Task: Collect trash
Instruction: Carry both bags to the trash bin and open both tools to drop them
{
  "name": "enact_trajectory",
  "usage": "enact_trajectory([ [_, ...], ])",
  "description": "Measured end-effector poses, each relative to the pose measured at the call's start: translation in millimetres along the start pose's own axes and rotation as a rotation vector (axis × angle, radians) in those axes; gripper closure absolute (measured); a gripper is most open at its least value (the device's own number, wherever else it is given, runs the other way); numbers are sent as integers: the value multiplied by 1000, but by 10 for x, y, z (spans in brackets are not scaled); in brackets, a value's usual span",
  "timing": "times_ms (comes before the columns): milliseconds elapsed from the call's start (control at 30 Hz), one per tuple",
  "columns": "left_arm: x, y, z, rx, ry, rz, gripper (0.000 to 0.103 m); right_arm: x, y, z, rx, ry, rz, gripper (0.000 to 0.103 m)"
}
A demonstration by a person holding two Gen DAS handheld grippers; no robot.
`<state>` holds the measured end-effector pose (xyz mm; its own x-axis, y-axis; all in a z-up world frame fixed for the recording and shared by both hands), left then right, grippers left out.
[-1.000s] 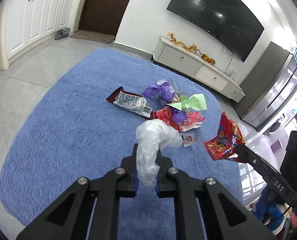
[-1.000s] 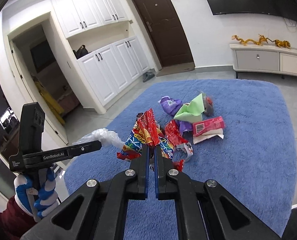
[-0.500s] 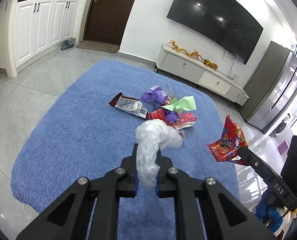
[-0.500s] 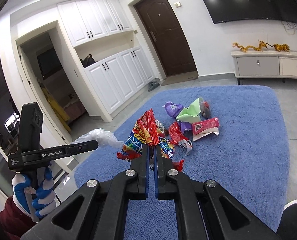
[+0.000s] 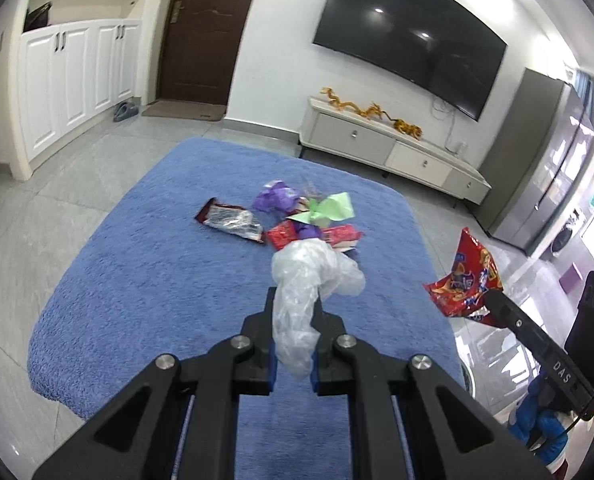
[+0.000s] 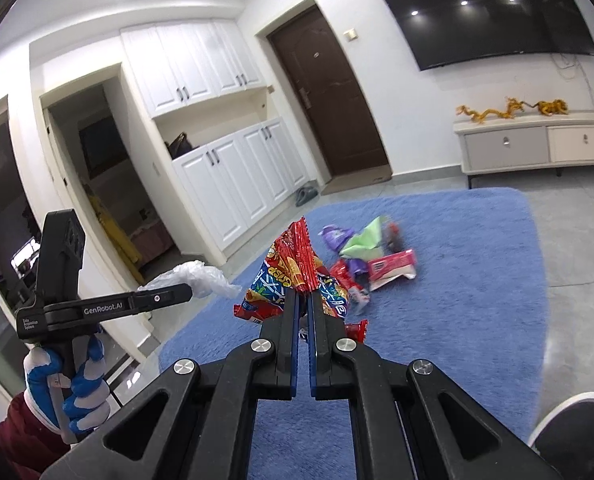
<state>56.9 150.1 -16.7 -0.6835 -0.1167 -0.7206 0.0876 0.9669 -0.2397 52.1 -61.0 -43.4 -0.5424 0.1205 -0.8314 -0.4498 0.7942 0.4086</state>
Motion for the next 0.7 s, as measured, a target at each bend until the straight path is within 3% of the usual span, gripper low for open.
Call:
enact_trajectory([
  [300,35,-640,72,56,24,98,92,-16,-519,-423,115,-51,48,99],
  [700,281,-1441,550,145,132,229,92,144,-1306,-1051,285,-114,175,99],
])
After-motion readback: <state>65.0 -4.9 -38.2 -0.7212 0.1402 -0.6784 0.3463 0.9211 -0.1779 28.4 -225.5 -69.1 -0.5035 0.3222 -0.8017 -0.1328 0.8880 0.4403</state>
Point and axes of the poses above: each gripper's, at about its wrist camera, not at the fingertips, and z roughly the way its jaws point, y to its left, x to its underside, the point moved 8 cm from there along z, roughly the way its jaws point, and after that the axes turned 1 degree about -x, right-handed, at the moved point
